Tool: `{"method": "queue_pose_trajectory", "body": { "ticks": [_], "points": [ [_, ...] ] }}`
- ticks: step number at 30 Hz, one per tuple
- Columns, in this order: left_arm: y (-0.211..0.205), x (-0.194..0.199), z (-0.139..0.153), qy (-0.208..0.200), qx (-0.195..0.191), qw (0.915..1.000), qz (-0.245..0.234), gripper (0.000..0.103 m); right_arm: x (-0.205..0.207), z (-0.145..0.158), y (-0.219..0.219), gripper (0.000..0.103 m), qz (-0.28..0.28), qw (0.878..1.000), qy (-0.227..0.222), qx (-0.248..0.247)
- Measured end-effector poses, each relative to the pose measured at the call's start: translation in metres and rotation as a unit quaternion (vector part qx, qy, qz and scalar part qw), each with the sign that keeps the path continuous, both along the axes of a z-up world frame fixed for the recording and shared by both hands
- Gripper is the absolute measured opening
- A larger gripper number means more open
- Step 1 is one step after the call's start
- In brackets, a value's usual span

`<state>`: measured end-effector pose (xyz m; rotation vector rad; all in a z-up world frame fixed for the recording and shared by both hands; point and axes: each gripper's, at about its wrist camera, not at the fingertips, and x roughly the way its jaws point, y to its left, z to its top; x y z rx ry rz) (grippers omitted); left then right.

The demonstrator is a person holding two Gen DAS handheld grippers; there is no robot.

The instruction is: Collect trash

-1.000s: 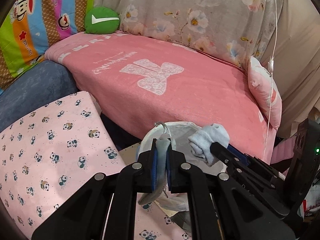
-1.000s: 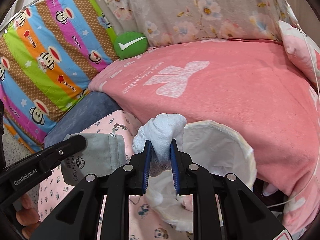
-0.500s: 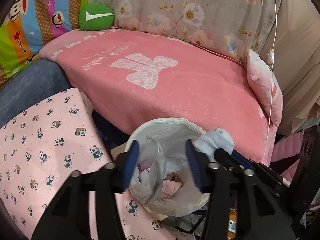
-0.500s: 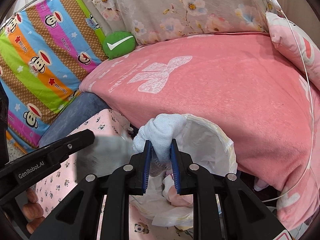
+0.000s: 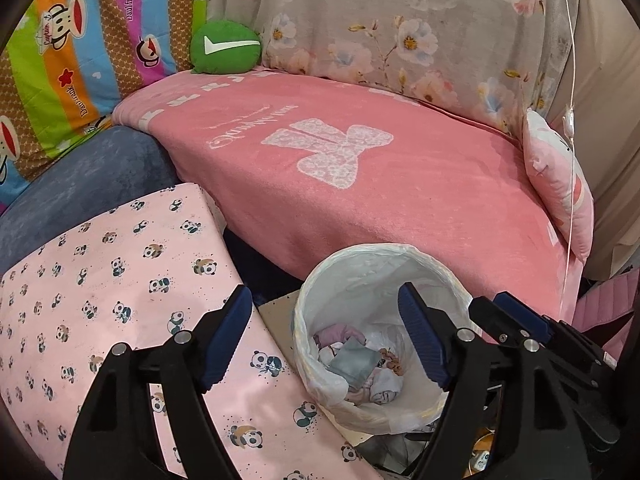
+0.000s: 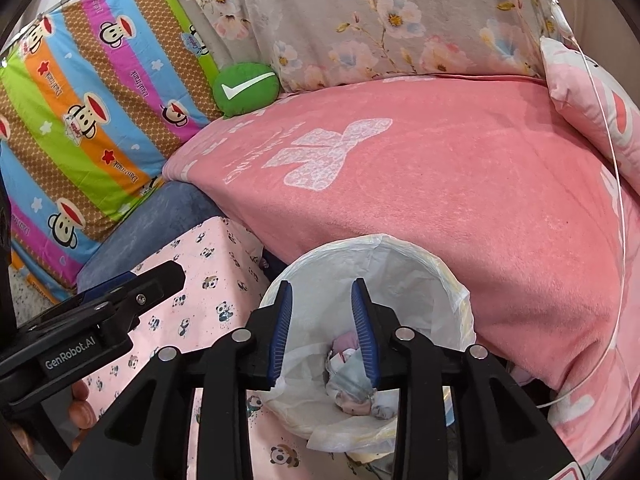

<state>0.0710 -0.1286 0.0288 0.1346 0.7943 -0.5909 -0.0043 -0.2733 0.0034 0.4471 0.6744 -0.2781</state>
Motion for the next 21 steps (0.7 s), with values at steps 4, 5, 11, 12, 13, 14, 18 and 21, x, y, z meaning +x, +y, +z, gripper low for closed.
{"method": "queue_pose_trajectory", "body": {
  "ticks": [4, 5, 11, 12, 13, 14, 18, 21],
  "points": [
    [0.007, -0.001, 0.000, -0.005, 0.003, 0.9999, 0.010, 0.072, 0.000, 0.005, 0.010, 0.034, 0.010, 1.000, 0.009, -0.025],
    [0.008, -0.001, 0.000, -0.006, 0.005, 0.9999, 0.013, 0.073, -0.001, 0.008, 0.013, 0.035, 0.015, 0.999, 0.012, -0.037],
    [0.022, -0.005, 0.000, -0.013, 0.011, 0.9994, 0.032, 0.078, -0.006, 0.011, 0.025, 0.049, 0.025, 0.998, 0.013, -0.057],
    [0.024, -0.005, -0.001, -0.012, 0.012, 0.9992, 0.036, 0.080, -0.008, 0.011, 0.028, 0.050, 0.028, 0.998, 0.016, -0.060],
    [0.026, -0.006, -0.002, -0.013, 0.014, 0.9990, 0.040, 0.082, -0.008, 0.011, 0.028, 0.053, 0.029, 0.998, 0.016, -0.060],
    [0.028, -0.008, -0.002, -0.018, 0.017, 0.9987, 0.046, 0.086, -0.008, 0.012, 0.030, 0.056, 0.031, 0.997, 0.017, -0.061],
    [0.034, -0.013, -0.006, -0.033, 0.034, 0.9972, 0.058, 0.091, -0.012, 0.014, 0.040, 0.065, 0.032, 0.997, 0.024, -0.073],
    [0.038, -0.016, -0.009, -0.034, 0.041, 0.9965, 0.064, 0.091, -0.013, 0.013, 0.047, 0.071, 0.033, 0.996, 0.032, -0.081]
  ]
}}
